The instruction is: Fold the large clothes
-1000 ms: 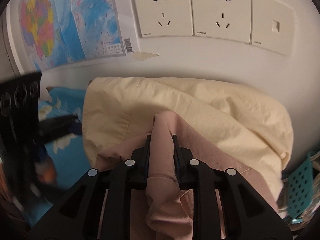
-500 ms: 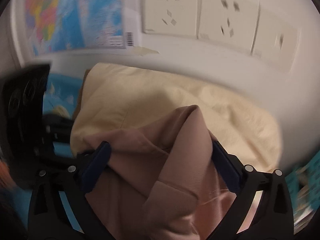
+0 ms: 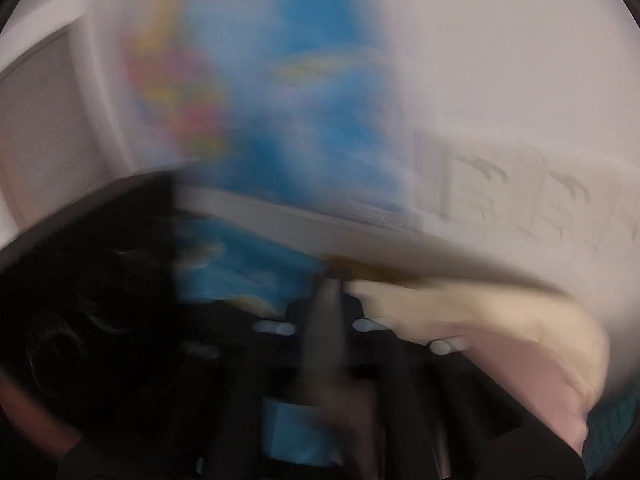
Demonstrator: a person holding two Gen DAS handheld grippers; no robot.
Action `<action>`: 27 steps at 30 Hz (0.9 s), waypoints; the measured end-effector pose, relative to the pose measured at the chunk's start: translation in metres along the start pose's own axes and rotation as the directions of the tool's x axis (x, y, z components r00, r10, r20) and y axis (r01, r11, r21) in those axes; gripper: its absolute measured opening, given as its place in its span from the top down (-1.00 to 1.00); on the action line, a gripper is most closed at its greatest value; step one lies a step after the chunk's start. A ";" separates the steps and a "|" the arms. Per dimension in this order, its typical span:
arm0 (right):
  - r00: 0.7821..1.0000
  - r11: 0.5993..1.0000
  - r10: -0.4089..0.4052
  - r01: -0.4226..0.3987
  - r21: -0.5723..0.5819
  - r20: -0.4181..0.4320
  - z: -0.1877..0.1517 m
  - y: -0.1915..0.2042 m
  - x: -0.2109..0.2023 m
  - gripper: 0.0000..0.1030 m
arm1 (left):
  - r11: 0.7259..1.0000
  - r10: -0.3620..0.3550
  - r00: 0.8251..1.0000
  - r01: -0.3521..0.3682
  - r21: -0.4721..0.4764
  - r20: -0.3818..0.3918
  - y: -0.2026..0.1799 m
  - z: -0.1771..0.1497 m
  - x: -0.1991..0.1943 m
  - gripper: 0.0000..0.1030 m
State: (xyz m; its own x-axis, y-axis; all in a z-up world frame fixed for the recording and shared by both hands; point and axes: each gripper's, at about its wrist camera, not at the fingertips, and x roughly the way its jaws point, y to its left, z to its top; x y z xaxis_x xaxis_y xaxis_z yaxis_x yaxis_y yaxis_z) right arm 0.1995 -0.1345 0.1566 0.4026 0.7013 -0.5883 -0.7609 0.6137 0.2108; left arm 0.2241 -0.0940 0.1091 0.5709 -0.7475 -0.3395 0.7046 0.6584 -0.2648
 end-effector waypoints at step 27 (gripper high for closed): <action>0.779 0.767 -0.625 0.601 -0.224 -0.051 -0.132 -0.041 0.056 -0.65 | 0.979 0.093 0.995 -0.100 -0.180 -0.045 0.052 -0.053 -0.007 0.95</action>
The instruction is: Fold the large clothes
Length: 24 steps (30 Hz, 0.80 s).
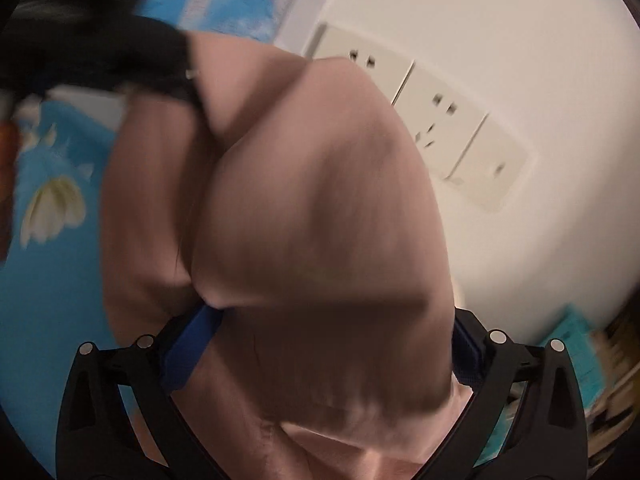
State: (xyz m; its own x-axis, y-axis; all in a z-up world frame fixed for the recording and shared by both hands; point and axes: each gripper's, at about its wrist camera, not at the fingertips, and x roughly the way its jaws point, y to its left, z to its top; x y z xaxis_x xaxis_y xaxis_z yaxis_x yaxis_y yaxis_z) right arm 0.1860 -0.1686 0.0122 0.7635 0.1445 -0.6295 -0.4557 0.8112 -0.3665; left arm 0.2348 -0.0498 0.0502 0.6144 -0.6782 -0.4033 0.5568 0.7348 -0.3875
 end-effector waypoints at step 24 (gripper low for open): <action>0.934 0.934 0.355 -0.355 -0.024 -0.033 0.097 0.113 0.041 0.47 | 0.924 0.312 0.949 -0.314 -0.219 -0.045 0.174 -0.039 -0.136 0.57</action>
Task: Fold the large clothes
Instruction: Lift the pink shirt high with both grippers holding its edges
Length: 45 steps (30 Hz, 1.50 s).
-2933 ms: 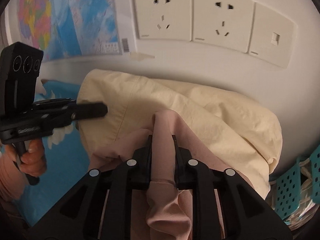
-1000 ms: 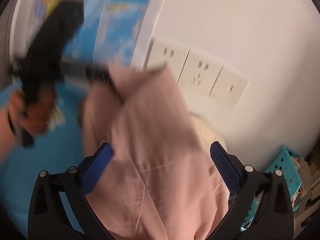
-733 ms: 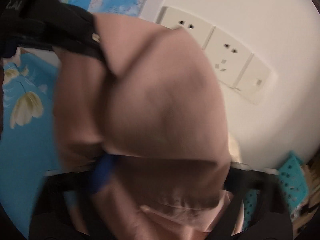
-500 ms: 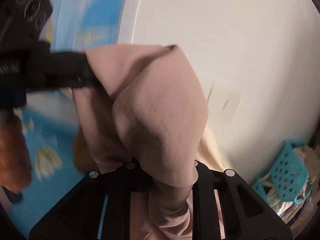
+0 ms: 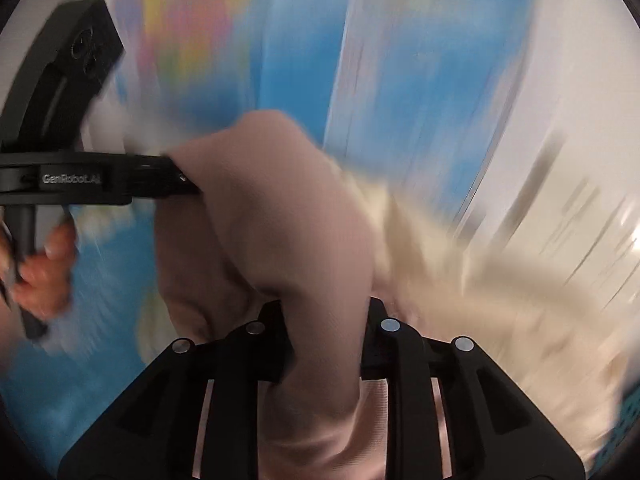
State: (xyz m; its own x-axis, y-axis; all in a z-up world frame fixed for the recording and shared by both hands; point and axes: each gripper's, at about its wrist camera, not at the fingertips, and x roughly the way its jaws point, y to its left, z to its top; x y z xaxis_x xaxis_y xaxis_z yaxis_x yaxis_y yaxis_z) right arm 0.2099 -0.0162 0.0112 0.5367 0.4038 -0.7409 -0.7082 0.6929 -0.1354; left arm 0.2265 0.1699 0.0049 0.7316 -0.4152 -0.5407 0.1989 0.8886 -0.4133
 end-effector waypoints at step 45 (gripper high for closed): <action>0.979 0.970 -0.185 0.195 0.146 -0.082 -0.076 0.097 0.004 0.82 | 0.990 -0.037 0.997 0.046 0.136 -0.062 0.005 -0.068 -0.004 0.57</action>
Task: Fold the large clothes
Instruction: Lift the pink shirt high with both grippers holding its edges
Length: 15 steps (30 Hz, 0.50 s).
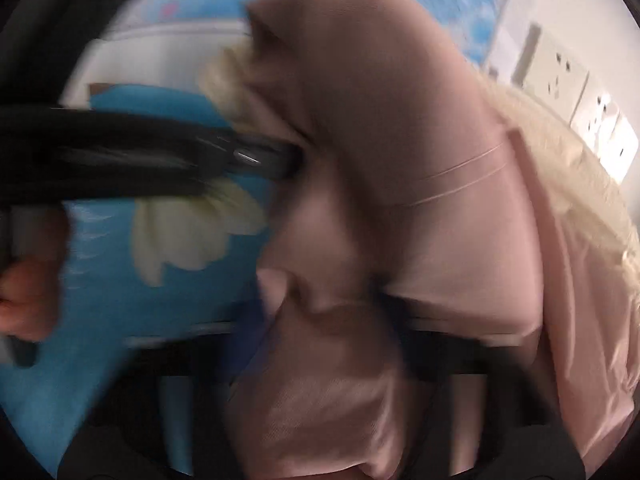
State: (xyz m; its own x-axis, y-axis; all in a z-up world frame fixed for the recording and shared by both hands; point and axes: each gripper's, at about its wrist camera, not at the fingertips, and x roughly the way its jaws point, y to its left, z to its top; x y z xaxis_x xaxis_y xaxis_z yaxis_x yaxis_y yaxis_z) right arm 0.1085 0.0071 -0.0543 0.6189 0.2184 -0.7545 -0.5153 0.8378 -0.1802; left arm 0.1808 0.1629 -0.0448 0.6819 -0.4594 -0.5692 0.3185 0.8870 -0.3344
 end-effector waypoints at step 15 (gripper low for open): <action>0.901 0.957 0.135 -0.227 0.181 0.413 0.042 -0.139 -0.229 0.91 | 0.992 0.023 1.000 -0.020 0.124 -0.021 -0.026 -0.020 0.006 -0.68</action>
State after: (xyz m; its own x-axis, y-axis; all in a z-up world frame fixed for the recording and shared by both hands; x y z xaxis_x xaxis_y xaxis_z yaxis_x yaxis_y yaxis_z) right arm 0.0630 -0.1386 0.1700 0.7324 0.5167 -0.4434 -0.5261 0.8428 0.1131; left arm 0.1631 0.1362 -0.0542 0.6750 -0.4400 -0.5923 0.3842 0.8949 -0.2269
